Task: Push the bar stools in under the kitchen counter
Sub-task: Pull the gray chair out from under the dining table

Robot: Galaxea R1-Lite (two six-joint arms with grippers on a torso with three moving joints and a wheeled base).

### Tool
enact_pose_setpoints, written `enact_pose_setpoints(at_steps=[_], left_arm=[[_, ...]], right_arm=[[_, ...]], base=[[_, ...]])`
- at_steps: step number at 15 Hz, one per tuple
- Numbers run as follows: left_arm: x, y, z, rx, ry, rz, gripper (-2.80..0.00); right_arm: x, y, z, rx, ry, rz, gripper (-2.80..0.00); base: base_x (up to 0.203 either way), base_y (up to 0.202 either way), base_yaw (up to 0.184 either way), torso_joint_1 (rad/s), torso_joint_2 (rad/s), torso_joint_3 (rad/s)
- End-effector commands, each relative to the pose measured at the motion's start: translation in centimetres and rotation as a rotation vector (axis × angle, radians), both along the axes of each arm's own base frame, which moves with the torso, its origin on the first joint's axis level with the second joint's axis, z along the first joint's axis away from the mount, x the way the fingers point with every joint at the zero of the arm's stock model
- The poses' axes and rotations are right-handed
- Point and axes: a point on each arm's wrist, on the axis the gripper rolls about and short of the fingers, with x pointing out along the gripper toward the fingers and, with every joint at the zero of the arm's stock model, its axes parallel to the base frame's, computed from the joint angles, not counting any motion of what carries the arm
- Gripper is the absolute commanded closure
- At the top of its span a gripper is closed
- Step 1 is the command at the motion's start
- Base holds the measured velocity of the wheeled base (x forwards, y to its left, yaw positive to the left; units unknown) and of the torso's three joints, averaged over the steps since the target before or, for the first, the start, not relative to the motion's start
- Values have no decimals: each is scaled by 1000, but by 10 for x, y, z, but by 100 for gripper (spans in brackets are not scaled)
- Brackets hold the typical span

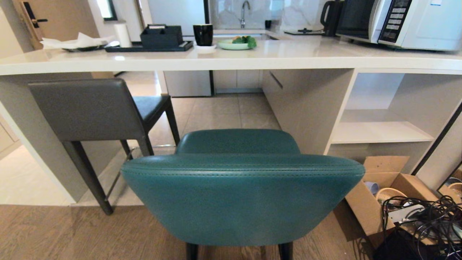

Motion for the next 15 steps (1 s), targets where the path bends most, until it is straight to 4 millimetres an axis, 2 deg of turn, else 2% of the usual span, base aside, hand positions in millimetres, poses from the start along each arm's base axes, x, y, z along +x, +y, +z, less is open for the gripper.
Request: enact_pose_setpoints(at_steps=[1, 10, 15], left_arm=[[3, 0, -11, -1, 41, 1, 0], [3, 0, -11, -24, 39, 0, 0], [3, 0, -11, -25, 39, 0, 0]], right_arm=[[0, 0, 0, 0, 1, 0, 0], [0, 0, 0, 1, 1, 0, 0], [0, 0, 0, 1, 1, 0, 0]], base=[[0, 0, 0, 7, -1, 188], [-6, 0, 0, 2, 1, 21], [-167, 0, -2, 2, 1, 6]])
